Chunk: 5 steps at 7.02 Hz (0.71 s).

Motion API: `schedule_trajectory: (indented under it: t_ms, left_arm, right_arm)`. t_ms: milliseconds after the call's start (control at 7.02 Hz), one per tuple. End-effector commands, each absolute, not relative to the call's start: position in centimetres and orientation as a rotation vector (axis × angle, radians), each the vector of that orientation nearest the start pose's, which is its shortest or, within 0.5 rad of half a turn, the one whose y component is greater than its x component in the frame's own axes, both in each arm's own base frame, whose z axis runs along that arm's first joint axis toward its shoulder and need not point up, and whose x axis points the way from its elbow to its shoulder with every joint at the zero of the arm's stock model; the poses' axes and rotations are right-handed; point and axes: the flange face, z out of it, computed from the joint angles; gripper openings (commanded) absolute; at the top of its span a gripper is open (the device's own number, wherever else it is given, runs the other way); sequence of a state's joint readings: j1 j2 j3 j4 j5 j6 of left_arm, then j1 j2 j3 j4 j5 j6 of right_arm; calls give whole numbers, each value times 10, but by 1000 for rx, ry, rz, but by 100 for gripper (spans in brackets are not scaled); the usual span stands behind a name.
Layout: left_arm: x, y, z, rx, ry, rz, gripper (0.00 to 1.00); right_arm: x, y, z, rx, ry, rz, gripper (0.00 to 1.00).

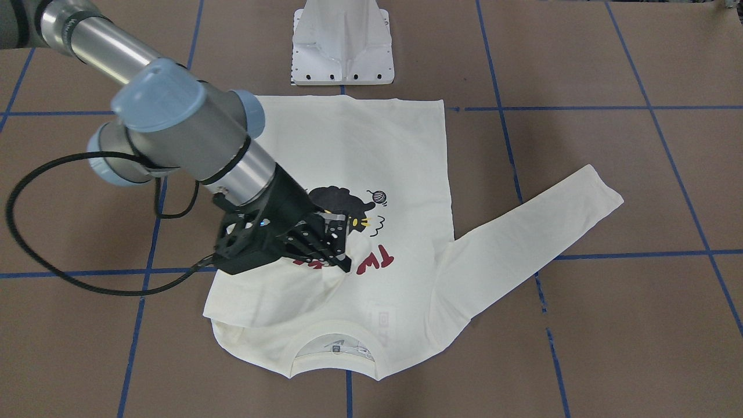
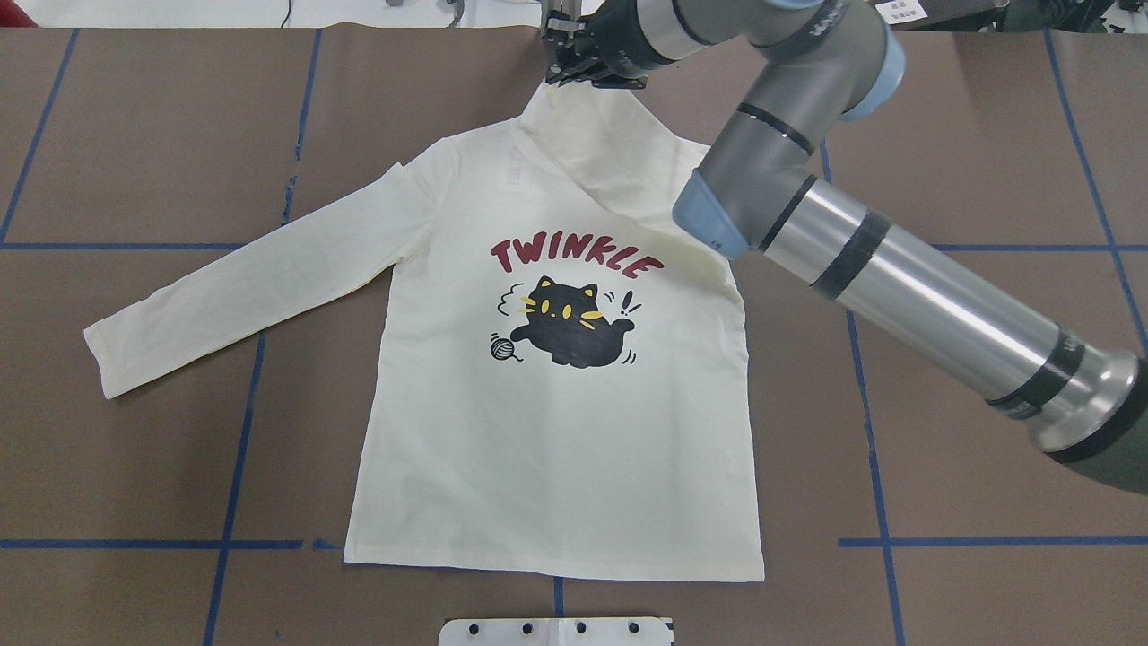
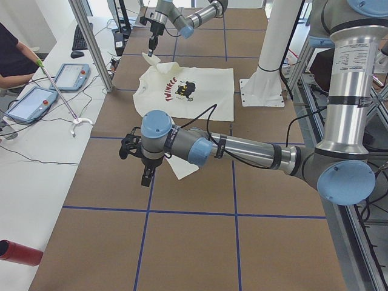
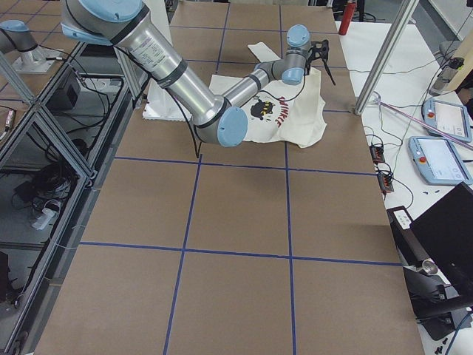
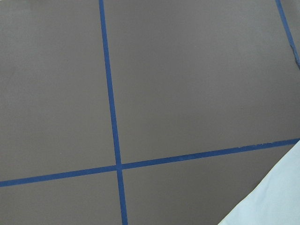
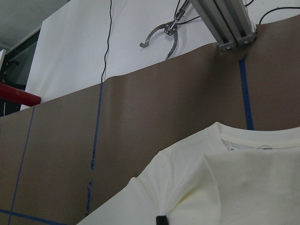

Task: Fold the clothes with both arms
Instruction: 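Carry the held sleeve across the shirt body toward the collar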

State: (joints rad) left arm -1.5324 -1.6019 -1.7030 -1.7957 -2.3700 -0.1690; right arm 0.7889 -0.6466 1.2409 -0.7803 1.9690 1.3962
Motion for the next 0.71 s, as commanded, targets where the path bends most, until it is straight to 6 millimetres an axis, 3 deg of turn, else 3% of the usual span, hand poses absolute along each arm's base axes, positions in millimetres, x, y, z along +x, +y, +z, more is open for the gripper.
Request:
schedule_trajectory:
  t_ms: [0, 285, 428, 570]
  left_arm:
    - [-42, -522, 554, 276, 821, 30, 100]
    - [-41, -523, 555, 283, 822, 34, 100]
    - [-41, -523, 556, 283, 822, 34, 100]
    - [-41, -527, 553, 286, 822, 35, 100]
  right_arm:
    - [-582, -566, 123, 381, -1293, 243, 0]
    - [-607, -552, 113, 380, -1293, 224, 0]
    - [-635, -557, 81, 396, -1287, 230, 0]
    - [-651, -569, 61, 412, -1280, 244, 99]
